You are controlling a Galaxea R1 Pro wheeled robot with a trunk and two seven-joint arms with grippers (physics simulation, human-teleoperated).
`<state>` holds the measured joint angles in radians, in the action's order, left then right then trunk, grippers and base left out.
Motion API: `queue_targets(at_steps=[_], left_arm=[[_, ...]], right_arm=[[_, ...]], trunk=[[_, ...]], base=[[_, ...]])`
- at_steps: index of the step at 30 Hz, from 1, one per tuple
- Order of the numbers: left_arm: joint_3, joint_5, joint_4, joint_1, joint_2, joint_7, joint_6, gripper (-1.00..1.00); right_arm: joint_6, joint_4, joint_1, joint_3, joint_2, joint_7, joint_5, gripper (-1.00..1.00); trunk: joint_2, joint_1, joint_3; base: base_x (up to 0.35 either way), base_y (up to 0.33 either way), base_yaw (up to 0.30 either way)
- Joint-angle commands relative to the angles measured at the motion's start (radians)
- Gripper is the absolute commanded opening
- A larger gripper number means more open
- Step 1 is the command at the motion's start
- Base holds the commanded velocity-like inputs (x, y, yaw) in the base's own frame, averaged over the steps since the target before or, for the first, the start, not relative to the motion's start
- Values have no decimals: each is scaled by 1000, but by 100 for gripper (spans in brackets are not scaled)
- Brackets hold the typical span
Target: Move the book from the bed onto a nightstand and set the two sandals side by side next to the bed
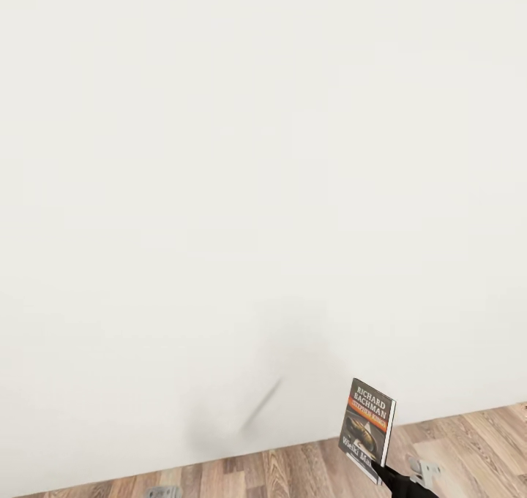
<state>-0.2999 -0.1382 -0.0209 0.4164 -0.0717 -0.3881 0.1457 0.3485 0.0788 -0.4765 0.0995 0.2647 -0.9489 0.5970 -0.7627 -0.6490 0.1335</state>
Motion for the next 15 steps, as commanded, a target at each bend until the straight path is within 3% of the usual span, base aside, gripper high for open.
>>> queue_targets(at_steps=[1, 15], left_arm=[[-8, -11, 1, 1, 0, -3, 4, 100], [-8, -11, 1, 1, 0, -2, 5, 100]], right_arm=[[5, 4, -2, 8, 0, -5, 9, -100], [5, 4, -2, 8, 0, -5, 9, -100]], trunk=[[-1, 0, 2], [-1, 0, 4]], base=[[17, 0, -198], [3, 0, -265]])
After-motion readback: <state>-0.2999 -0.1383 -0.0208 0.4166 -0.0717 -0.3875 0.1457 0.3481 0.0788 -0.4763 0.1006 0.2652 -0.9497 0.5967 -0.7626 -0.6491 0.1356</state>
